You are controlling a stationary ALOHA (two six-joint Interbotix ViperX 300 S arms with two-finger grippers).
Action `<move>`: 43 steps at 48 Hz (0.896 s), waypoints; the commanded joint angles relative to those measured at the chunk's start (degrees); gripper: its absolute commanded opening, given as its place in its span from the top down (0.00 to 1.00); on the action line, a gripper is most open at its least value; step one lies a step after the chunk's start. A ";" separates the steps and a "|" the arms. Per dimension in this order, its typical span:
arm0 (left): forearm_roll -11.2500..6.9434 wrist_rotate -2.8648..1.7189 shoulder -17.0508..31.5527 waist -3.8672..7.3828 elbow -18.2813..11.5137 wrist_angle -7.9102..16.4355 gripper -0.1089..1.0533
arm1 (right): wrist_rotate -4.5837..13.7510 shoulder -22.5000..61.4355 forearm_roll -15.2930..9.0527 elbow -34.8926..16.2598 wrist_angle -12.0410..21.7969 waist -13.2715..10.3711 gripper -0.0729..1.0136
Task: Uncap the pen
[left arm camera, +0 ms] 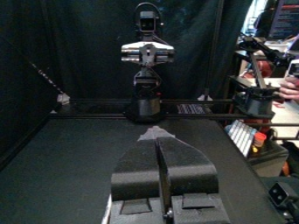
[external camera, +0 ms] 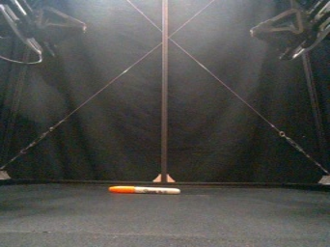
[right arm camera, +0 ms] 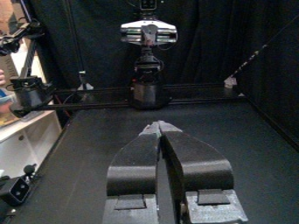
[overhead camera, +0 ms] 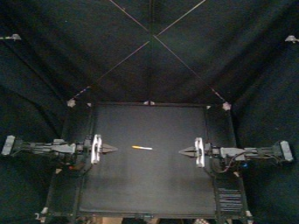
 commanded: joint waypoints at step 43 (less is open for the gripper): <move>-0.53 0.18 29.62 4.83 -4.48 -5.62 0.21 | -0.18 57.13 -3.16 -21.45 -5.45 -11.95 0.20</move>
